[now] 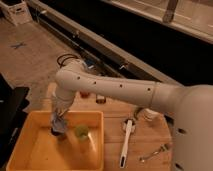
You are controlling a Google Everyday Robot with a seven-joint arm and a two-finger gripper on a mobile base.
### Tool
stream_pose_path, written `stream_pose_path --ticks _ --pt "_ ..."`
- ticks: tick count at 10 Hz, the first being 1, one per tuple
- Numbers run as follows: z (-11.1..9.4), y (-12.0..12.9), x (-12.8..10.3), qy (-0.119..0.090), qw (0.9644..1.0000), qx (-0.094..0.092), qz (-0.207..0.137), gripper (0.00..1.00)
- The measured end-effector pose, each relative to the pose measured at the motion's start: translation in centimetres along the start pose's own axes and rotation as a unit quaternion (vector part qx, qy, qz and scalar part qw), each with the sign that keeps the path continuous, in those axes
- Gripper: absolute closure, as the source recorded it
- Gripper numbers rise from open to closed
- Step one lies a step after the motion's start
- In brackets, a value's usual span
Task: Place towel in metal cup
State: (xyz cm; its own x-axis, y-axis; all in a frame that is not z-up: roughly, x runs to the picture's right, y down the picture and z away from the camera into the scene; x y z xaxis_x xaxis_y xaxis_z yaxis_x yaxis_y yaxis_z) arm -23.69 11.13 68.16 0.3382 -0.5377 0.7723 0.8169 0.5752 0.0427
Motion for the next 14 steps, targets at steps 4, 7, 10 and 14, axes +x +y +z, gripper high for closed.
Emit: stream_pose_path --ticks 4,7,10,14 --pt "4.2 0.2 -0.5 -0.051 0.9987 0.0 0.006 0.99" --pt "4.8 1.0 -0.9 -0.066 0.9976 0.002 0.02 0.73" --pt "5.3 2.4 -1.1 -0.079 0.9961 -0.001 0.039 0.41" --pt "5.7 2.9 -0.9 -0.087 0.9949 -0.004 0.052 0.23"
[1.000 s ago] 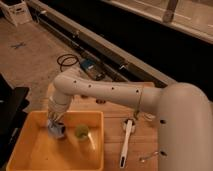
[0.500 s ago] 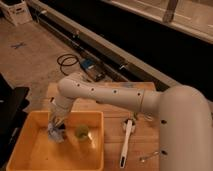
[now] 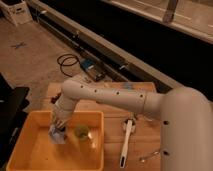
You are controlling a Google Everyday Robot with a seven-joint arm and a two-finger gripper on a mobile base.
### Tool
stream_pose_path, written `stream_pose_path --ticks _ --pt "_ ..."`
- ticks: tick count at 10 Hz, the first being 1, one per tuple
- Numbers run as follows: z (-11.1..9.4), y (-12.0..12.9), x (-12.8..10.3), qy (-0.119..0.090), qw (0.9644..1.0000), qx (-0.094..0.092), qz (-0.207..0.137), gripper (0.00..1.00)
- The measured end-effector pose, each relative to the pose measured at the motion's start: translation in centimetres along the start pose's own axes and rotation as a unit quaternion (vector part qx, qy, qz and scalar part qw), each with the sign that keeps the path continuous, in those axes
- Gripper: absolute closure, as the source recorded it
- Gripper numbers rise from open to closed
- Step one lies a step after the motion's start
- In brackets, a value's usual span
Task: Place towel in metal cup
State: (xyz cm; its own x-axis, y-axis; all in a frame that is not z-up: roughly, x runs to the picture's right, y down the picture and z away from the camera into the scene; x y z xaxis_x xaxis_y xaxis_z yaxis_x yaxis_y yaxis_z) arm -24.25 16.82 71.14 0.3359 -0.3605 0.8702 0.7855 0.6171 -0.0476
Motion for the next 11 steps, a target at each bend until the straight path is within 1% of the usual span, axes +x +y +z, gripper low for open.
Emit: stream_pose_path --ticks 3,4,5,7,8,9,10,11 --pt "-0.2 -0.2 0.5 0.007 1.0 -0.001 0.0 0.23" --pt "-0.4 -0.4 0.6 0.012 0.9999 -0.002 -0.002 0.23" --pt "-1.4 -0.8 0.6 0.024 0.9997 -0.003 -0.005 0.23" --pt "-3.7 -1.3 0.6 0.054 0.9985 -0.002 -0.007 0.23" --pt "-6.0 -1.3 0.6 0.08 0.9968 0.001 -0.004 0.23" --pt "-8.6 -0.6 0.9 0.108 0.9941 0.006 0.002 0.23" --pt "-10.3 0.1 1.3 0.124 0.9921 0.01 0.009 0.23" --pt "-11.1 0.4 1.4 0.134 0.9909 0.012 0.012 0.23"
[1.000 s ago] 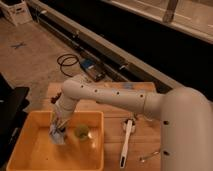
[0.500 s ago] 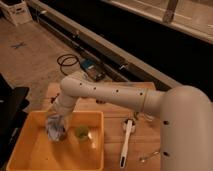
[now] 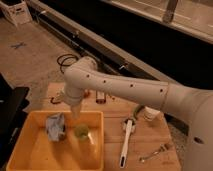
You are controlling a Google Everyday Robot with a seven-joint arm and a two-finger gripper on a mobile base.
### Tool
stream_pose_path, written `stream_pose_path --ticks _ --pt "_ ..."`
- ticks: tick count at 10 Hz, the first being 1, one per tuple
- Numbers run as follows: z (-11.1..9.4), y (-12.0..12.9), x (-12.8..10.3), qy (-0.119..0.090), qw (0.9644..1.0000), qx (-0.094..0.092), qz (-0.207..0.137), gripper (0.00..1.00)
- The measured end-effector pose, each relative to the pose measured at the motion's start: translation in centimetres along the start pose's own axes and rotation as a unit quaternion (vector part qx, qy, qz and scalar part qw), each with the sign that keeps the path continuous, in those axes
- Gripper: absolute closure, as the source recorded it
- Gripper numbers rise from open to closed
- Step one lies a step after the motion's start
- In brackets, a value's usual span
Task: Place towel in metal cup
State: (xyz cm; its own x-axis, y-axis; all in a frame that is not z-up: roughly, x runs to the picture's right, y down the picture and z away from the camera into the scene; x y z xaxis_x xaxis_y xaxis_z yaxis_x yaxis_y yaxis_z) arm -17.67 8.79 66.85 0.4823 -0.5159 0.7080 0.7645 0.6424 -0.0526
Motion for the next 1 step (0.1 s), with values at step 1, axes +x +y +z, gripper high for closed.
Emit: stream_pose_path --ticks 1 --pt "0.07 -0.08 -0.1 -0.001 1.0 0.0 -0.001 0.23"
